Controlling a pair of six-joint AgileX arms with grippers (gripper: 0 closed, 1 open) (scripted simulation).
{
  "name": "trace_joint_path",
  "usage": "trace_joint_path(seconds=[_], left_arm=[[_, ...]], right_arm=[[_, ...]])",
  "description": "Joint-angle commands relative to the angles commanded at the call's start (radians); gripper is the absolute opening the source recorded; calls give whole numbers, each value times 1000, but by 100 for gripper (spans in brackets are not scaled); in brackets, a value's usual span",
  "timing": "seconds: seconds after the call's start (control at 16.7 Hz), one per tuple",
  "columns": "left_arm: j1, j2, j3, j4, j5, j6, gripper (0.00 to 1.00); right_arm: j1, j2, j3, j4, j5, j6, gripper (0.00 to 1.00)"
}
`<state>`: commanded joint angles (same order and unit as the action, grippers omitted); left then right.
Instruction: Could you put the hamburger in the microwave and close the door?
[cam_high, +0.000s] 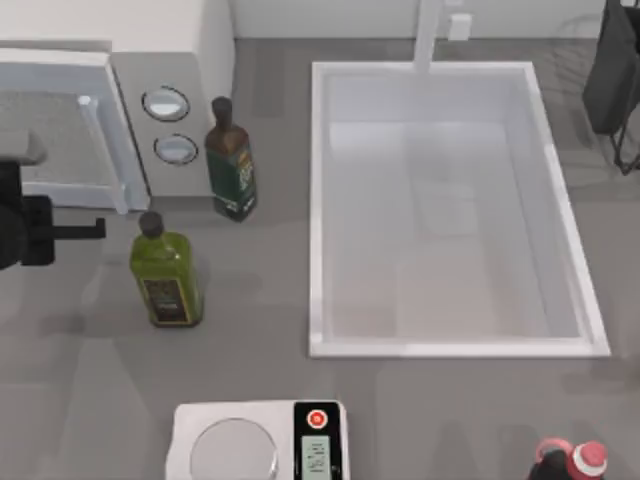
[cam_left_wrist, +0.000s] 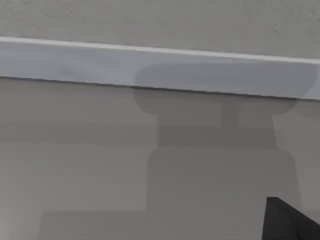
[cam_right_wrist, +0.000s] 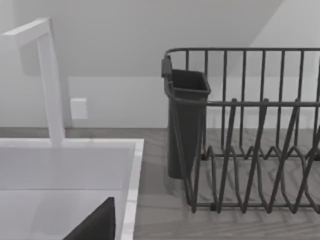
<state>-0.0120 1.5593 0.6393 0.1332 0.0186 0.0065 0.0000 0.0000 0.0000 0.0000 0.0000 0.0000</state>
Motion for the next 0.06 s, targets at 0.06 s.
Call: trace_joint_path(seconds=[0.06], left_arm=[[0,1,0,-1,1,0,0]], right_arm=[[0,0,0,0,0,0,100]])
